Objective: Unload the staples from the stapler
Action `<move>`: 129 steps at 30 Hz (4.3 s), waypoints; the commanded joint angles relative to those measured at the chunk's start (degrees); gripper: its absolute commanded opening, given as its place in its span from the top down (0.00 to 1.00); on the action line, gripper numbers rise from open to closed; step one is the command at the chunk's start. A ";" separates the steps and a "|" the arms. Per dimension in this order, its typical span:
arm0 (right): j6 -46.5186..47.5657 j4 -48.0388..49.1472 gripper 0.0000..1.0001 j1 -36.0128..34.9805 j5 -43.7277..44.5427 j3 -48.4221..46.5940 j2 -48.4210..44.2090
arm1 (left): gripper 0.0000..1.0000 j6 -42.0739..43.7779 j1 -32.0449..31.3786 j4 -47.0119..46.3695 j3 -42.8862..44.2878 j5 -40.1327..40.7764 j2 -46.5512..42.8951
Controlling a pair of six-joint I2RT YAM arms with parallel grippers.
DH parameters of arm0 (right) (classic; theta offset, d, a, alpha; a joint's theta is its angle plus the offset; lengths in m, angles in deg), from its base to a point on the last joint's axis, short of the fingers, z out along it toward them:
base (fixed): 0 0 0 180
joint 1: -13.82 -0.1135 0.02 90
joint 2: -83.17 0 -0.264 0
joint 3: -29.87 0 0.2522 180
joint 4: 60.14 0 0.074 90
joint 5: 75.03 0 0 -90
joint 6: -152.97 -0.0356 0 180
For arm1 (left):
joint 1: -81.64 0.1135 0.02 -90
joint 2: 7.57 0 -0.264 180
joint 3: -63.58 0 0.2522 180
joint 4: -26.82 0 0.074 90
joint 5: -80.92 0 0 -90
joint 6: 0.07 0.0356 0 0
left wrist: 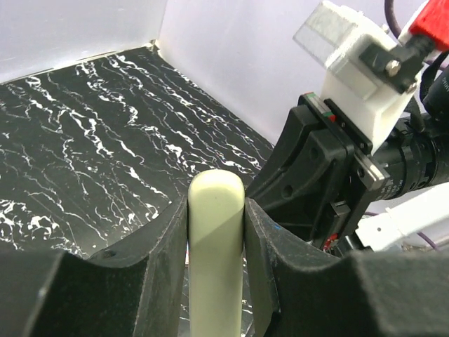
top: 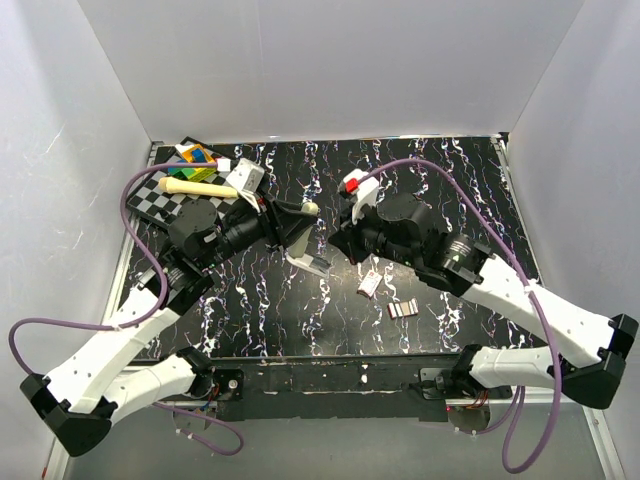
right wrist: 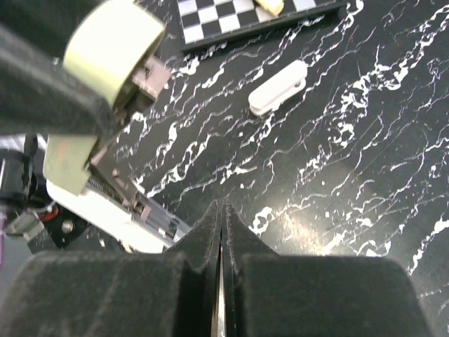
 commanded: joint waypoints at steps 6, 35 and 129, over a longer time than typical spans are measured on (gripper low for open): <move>-5.23 17.43 0.99 5.76 -8.65 4.90 2.93 | 1.00 -2.80 0.22 -0.32 0.41 7.97 3.23; -18.32 43.35 0.99 9.98 -22.54 26.96 11.01 | 1.00 -5.35 0.22 -8.57 -0.90 18.52 18.96; -9.80 14.97 0.99 8.40 -41.70 5.96 -11.93 | 1.00 -12.65 0.22 -6.83 -1.61 -27.27 -2.13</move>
